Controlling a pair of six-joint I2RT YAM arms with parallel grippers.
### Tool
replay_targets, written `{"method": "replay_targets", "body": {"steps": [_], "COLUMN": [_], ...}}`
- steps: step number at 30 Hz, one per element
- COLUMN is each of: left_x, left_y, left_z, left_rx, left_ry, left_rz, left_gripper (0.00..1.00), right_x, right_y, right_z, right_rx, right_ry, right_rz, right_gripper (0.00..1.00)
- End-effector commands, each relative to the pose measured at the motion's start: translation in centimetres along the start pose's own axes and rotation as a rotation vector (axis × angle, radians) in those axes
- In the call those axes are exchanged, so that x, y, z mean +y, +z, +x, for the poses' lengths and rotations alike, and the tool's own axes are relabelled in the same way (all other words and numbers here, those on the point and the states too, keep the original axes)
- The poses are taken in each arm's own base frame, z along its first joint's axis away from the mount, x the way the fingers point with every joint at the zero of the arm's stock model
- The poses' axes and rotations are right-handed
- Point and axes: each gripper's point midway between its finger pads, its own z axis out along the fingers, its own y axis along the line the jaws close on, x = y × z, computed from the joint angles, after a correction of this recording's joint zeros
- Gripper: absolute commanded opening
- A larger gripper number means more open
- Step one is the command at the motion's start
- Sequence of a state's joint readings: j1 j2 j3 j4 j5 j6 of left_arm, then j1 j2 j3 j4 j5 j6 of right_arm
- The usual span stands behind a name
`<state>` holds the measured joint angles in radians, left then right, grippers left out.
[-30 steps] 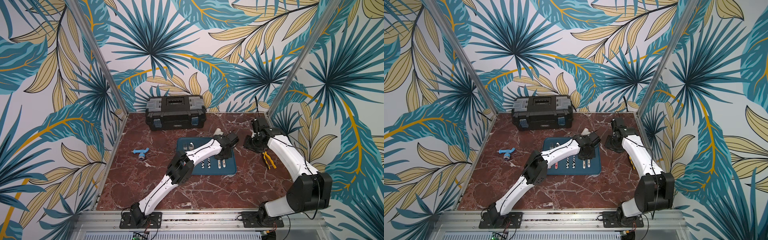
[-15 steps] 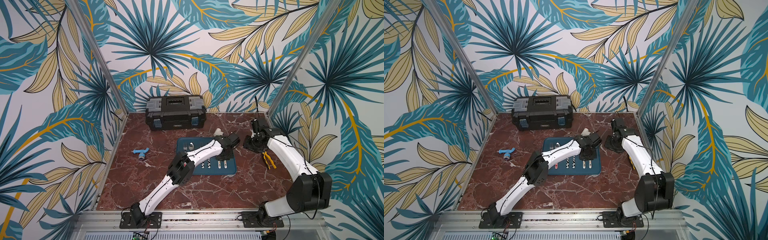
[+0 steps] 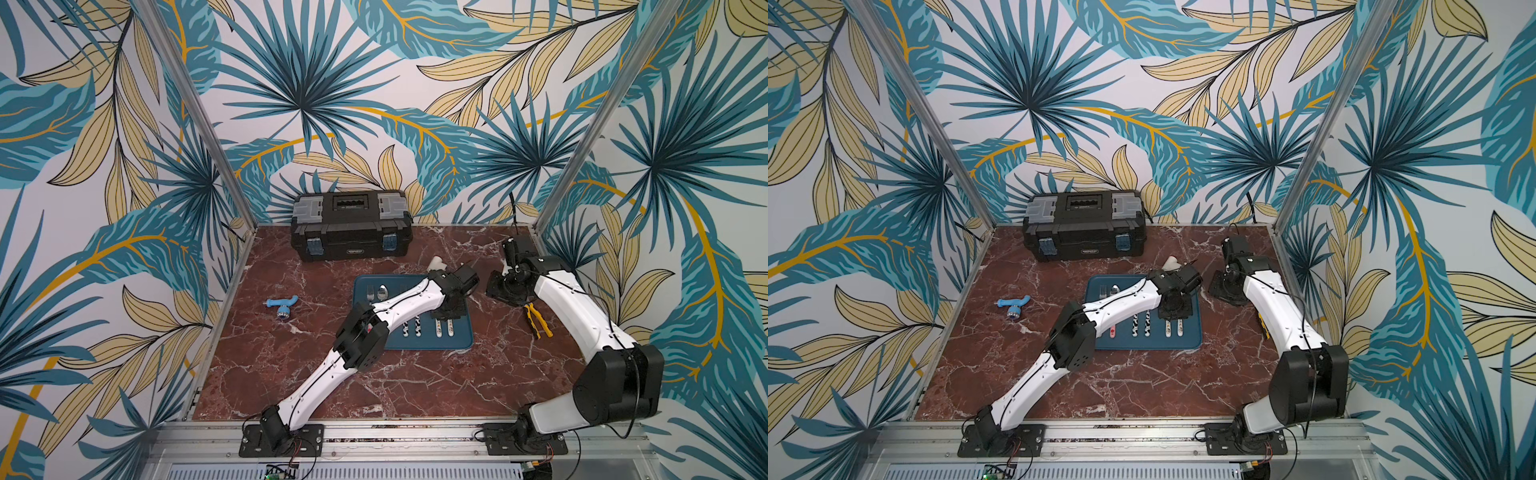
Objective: Set the spoon and fork side by side
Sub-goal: Place the spoon on the tray.
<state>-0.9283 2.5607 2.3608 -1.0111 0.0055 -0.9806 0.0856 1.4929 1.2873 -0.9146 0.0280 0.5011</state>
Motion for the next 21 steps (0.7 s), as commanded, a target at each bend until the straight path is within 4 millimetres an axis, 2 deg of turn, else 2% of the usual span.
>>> {"method": "replay_targets", "body": {"steps": [1, 9, 15, 21], "left_x": [0.3, -0.6, -2.0, -1.9], "left_y": [1.0, 0.3, -1.5, -3.5], "left_z": [0.2, -0.2, -1.0, -1.8], "left_rx": [0.014, -0.001, -0.036, -0.086], "left_ry": [-0.008, 0.001, 0.036, 0.06], "left_rz": [-0.008, 0.028, 0.067, 0.047], "left_gripper": [0.28, 0.29, 0.32, 0.35], "right_x": [-0.2, -0.2, -0.2, -0.2], "right_y": [0.2, 0.3, 0.3, 0.3], "right_z": [0.6, 0.5, 0.5, 0.5], "right_rx": [0.013, 0.012, 0.012, 0.013], "right_ry": [0.004, 0.006, 0.006, 0.006], "right_rz": [-0.002, -0.001, 0.0, -0.003], "right_gripper": [0.46, 0.46, 0.46, 0.47]}}
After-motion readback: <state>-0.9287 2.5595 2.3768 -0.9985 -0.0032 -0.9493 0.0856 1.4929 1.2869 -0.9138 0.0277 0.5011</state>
